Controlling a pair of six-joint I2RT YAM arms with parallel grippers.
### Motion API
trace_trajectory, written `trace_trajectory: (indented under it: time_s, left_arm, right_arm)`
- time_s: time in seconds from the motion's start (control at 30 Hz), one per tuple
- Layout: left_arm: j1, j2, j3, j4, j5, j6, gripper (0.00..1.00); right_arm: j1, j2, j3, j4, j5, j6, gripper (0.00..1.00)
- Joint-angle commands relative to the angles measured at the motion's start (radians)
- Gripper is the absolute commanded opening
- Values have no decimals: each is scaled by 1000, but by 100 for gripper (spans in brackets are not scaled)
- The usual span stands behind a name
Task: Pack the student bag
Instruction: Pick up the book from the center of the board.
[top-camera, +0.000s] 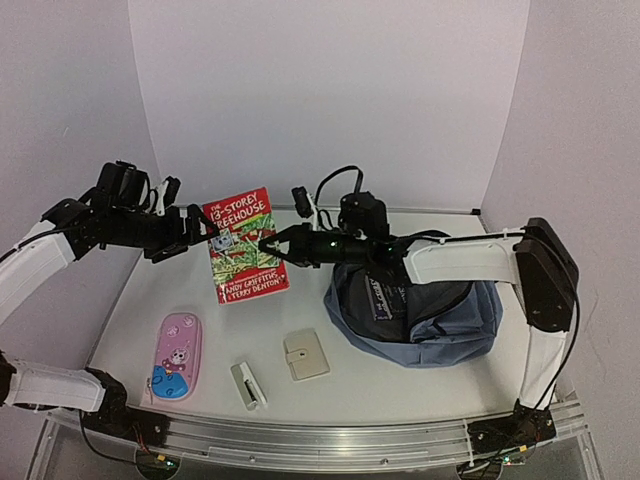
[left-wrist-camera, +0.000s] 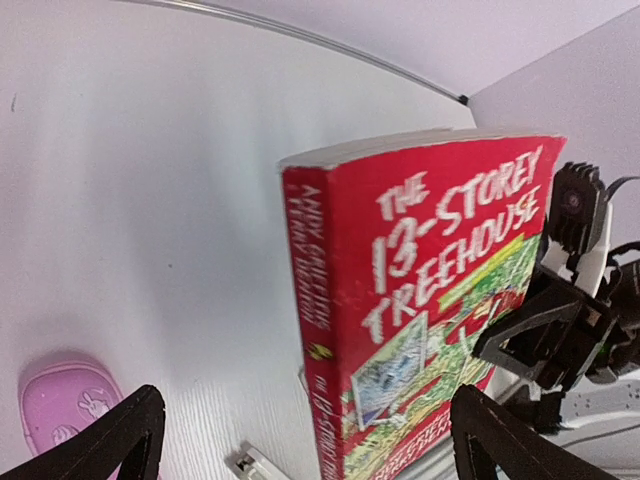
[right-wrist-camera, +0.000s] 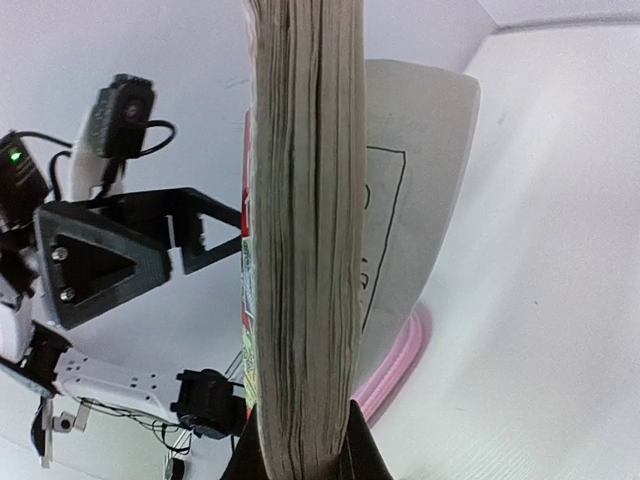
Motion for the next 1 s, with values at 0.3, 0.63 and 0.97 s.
trace_trajectory:
  time_s: [0.3,0.63,0.97]
  left_arm:
    - [4,19,207,-158,403,79,100]
    - [4,126,245,-188,600,123,100]
    - [-1,201,221,-211,743,177,90]
  right_arm:
    - [-2,-211,2,-151,-270,-252,0]
    - [8,-246,-18,-254,-359,-320,0]
    - [20,-230,-4,-288,-422,-347,0]
